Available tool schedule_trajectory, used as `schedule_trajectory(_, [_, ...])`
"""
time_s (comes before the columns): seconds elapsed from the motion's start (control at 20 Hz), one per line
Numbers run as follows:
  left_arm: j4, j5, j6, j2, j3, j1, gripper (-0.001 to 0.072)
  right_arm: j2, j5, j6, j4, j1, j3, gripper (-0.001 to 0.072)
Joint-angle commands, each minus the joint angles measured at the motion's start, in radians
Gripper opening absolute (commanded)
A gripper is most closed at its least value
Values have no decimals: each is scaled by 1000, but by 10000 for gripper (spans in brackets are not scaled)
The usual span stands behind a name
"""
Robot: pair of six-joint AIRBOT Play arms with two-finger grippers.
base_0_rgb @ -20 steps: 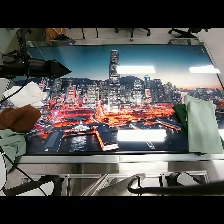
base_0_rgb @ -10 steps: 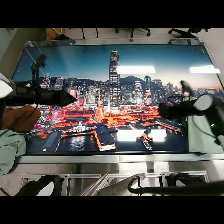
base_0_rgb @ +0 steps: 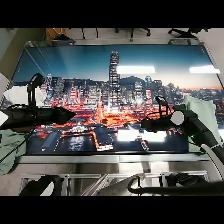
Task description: Fold the shirts.
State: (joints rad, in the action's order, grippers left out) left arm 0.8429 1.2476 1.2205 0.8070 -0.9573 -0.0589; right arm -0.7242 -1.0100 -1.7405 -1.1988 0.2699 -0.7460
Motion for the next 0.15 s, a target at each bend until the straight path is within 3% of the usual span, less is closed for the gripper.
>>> schedule_trajectory(0.0, [3,-12,-1,-55,10,0,18,-1,8,-3,6,10,6,19])
schedule_trajectory(0.1, [3,-15,0,-65,10,0,18,-1,8,-3,6,10,6,19])
